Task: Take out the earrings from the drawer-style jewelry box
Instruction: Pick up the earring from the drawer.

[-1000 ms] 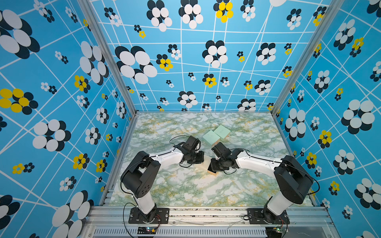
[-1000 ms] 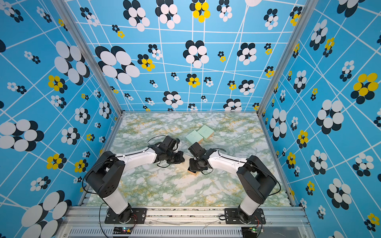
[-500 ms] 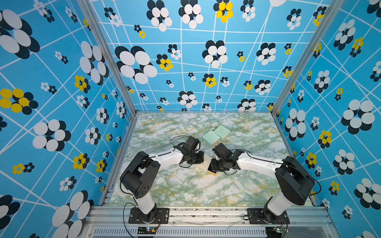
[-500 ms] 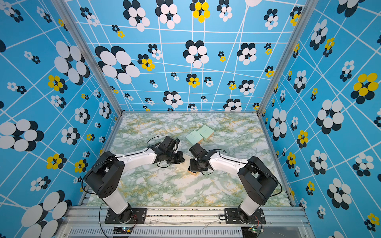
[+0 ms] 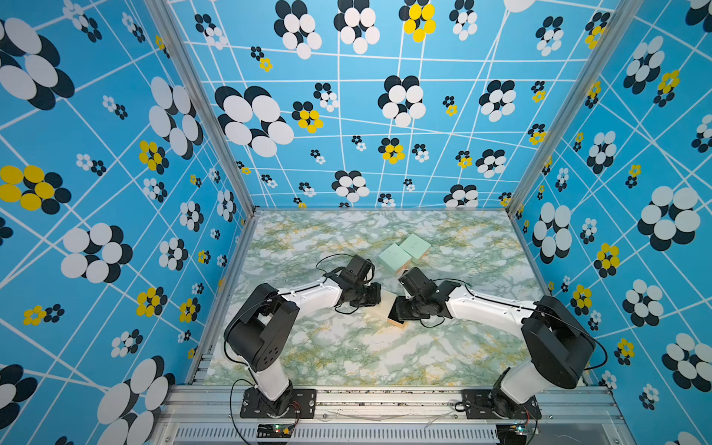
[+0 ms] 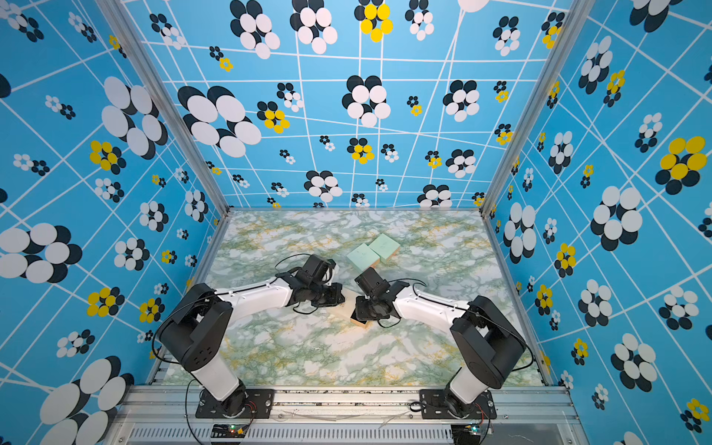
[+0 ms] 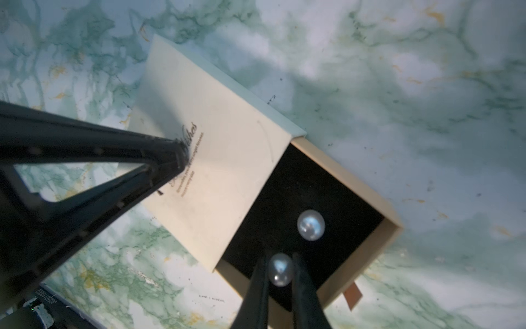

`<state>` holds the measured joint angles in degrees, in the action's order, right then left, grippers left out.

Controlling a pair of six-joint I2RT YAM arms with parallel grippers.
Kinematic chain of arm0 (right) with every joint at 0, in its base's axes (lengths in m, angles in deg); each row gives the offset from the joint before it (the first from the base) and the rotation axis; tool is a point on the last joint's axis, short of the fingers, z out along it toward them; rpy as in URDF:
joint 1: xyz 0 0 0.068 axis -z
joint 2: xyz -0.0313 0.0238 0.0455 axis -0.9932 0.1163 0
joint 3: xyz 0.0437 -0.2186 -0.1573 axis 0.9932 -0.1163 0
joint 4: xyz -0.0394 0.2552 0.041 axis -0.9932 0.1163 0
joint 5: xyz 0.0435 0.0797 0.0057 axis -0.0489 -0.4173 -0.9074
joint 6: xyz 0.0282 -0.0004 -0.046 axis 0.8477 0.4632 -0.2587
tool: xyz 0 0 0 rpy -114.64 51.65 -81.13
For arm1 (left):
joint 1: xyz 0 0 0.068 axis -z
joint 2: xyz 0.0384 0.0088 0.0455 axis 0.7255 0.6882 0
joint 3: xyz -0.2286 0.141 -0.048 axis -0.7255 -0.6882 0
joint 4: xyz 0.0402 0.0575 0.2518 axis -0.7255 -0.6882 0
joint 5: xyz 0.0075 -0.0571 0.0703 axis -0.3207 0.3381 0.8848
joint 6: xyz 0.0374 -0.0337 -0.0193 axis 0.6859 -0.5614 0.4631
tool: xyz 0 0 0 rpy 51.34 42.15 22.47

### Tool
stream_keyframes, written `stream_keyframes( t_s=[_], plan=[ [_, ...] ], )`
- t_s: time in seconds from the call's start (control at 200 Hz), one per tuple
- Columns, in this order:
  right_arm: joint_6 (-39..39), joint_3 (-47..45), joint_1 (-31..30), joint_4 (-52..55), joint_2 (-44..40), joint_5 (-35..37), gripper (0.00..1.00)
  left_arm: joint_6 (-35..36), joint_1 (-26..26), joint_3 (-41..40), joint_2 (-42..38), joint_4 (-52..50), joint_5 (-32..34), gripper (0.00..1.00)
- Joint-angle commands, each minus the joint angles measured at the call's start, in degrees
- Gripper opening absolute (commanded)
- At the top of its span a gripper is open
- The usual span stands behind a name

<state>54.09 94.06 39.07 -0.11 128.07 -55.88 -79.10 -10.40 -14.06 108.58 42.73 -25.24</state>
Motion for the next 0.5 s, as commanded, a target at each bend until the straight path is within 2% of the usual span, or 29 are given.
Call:
stream_keyframes(
  t_s=[0.0, 0.495],
  plan=[
    [1.0, -0.7, -0.5, 0.4, -1.9, 1.5, 0.06, 0.1, -0.3, -3.3, 2.2, -8.3, 6.1, 0.00],
    [2.7, -4.7, -0.5, 1.3, -10.1, 5.0, 0.04, 0.1, -0.3, -2.8, 2.7, -8.5, 6.2, 0.00]
  ],
)
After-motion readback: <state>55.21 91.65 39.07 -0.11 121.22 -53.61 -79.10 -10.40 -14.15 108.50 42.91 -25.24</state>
